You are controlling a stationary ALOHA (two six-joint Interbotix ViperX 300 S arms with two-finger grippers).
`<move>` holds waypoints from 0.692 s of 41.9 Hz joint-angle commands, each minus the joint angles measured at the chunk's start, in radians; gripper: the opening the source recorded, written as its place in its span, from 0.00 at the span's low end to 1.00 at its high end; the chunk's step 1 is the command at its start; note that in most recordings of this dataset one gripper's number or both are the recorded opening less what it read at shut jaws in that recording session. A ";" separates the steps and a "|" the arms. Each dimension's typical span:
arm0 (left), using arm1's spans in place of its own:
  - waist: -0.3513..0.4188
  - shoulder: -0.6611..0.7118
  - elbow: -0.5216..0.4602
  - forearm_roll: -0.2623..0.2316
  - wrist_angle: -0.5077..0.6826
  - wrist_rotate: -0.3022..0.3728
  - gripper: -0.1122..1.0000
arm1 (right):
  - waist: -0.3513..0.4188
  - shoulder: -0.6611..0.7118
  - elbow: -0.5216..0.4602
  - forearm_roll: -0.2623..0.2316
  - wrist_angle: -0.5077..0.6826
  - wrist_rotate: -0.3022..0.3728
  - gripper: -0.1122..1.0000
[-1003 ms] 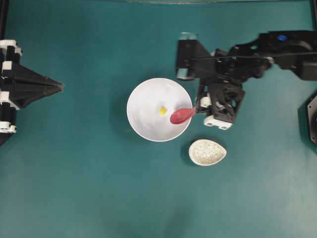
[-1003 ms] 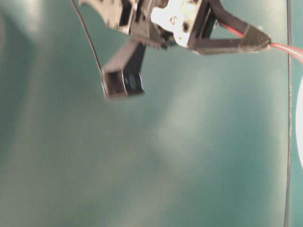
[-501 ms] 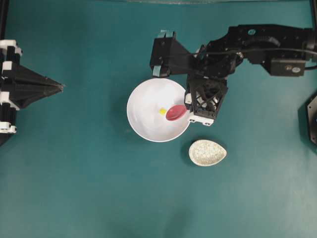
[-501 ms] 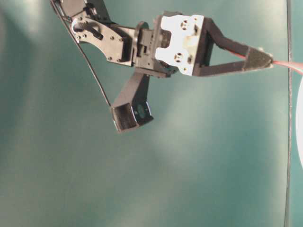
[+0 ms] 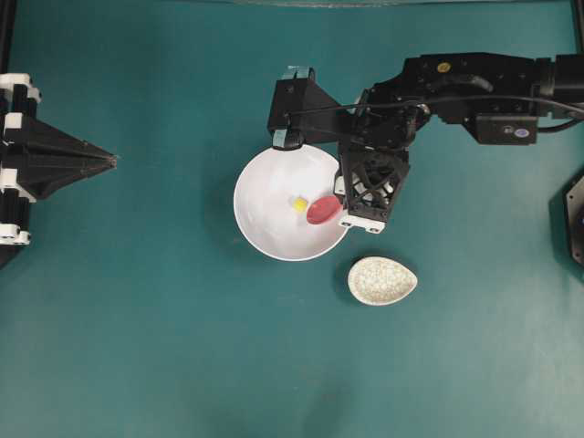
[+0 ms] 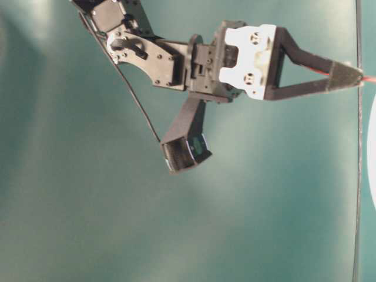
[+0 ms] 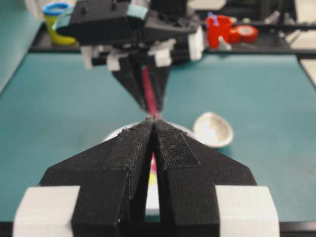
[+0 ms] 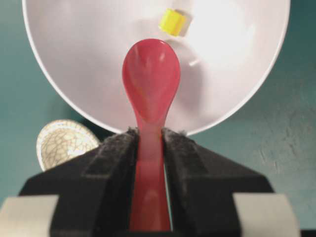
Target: Scoop the yellow hexagonal prism block from the bowl with a spoon using the right arm.
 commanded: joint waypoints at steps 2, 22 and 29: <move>0.002 0.008 -0.017 0.002 -0.005 -0.002 0.10 | 0.003 -0.005 -0.021 0.000 -0.023 -0.005 0.31; 0.002 0.008 -0.017 0.002 -0.003 -0.002 0.10 | 0.005 0.014 -0.008 0.000 -0.164 -0.011 0.31; 0.002 0.006 -0.015 0.002 -0.003 -0.002 0.10 | 0.005 0.014 0.006 0.000 -0.233 -0.011 0.31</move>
